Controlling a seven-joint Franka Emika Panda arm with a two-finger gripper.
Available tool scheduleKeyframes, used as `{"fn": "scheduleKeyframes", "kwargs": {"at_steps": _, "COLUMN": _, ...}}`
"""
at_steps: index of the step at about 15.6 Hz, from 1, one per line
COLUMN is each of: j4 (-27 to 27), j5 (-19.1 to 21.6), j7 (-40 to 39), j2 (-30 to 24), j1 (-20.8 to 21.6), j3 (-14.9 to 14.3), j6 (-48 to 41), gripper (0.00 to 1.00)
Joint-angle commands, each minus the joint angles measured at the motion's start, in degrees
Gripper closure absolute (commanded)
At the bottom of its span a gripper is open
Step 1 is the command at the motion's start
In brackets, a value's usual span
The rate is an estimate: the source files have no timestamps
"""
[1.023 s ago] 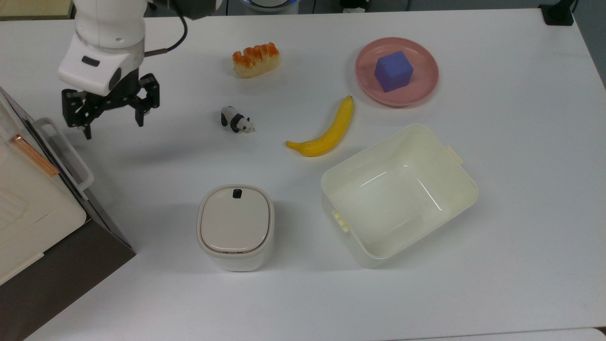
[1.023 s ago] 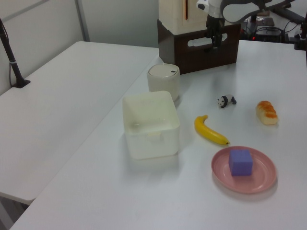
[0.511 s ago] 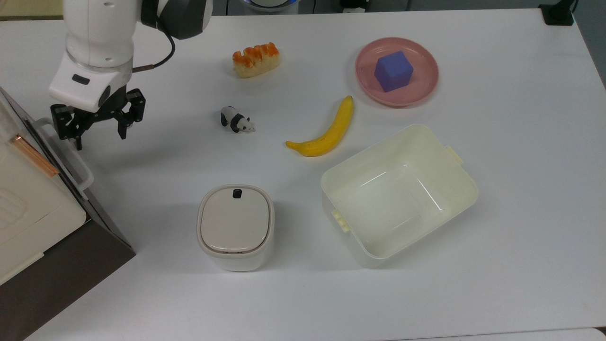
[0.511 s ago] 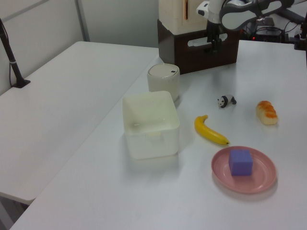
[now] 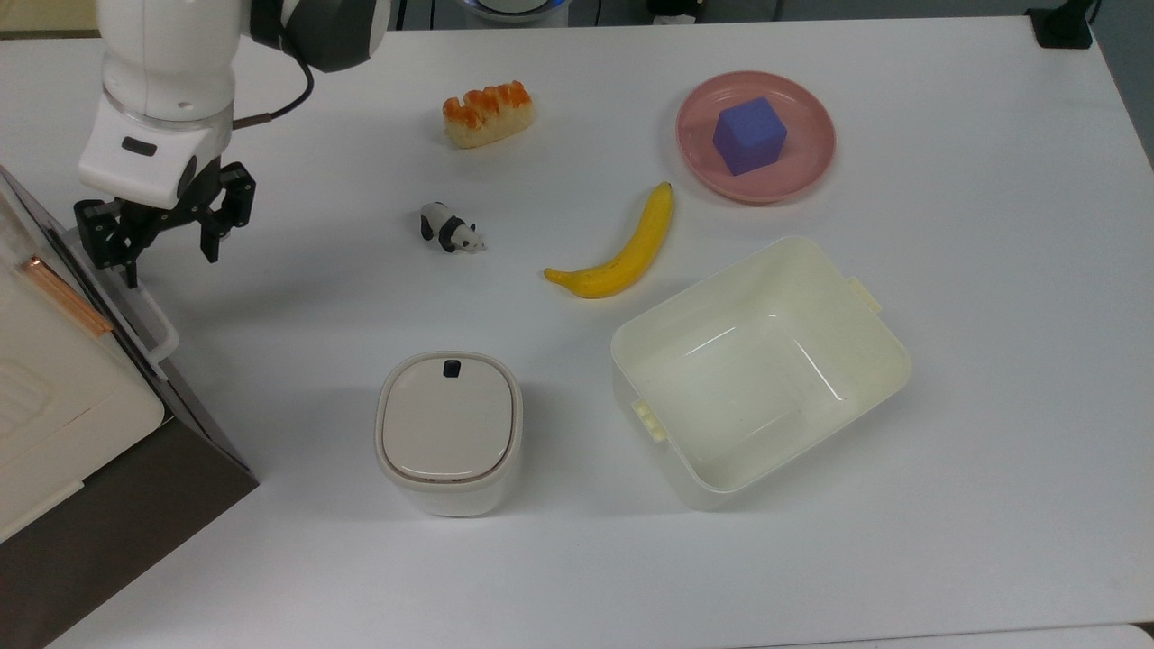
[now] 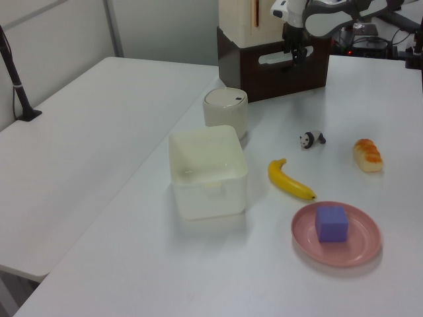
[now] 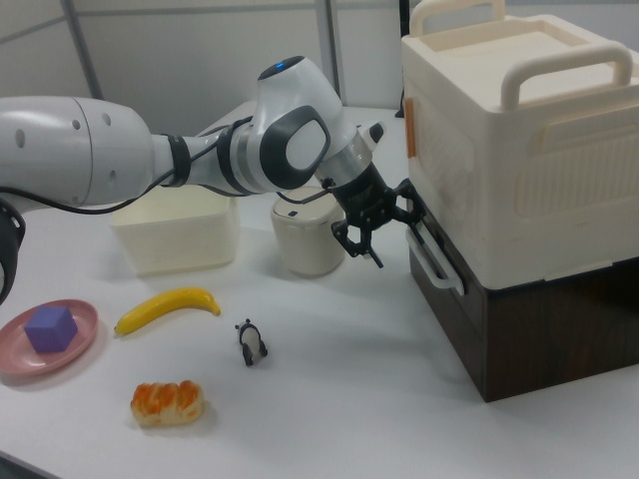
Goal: Slide open the drawer
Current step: 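Lower the gripper and hook it onto the white drawer handle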
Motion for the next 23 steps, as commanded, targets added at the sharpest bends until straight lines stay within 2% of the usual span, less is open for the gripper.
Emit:
{"fn": "scheduleKeyframes", "kwargs": {"at_steps": 1, "j4": 1.09, "j5": -1.09, "j7": -1.76, "j2": 1.44, "j1": -0.1, "j3": -1.26, "j6": 2.4, "gripper": 0.22}}
{"fn": "scheduleKeyframes", "kwargs": {"at_steps": 4, "j4": 1.53, "j5": -1.17, "j7": -1.68, "j2": 1.88, "j1": -0.02, "j3": -1.8, "j6": 2.48, "gripper": 0.22}}
{"fn": "scheduleKeyframes", "kwargs": {"at_steps": 8, "j4": 1.97, "j5": -1.17, "j7": -1.68, "j2": 2.85, "j1": -0.1, "j3": -1.8, "j6": 2.48, "gripper": 0.42}}
{"fn": "scheduleKeyframes", "kwargs": {"at_steps": 15, "j4": 3.9, "j5": -1.09, "j7": -1.68, "j2": 4.17, "j1": -0.37, "j3": -1.8, "j6": 2.48, "gripper": 0.52}}
{"fn": "scheduleKeyframes", "kwargs": {"at_steps": 23, "j4": 3.9, "j5": -1.09, "j7": -1.5, "j2": 4.17, "j1": -0.45, "j3": -1.8, "j6": 2.4, "gripper": 0.95}}
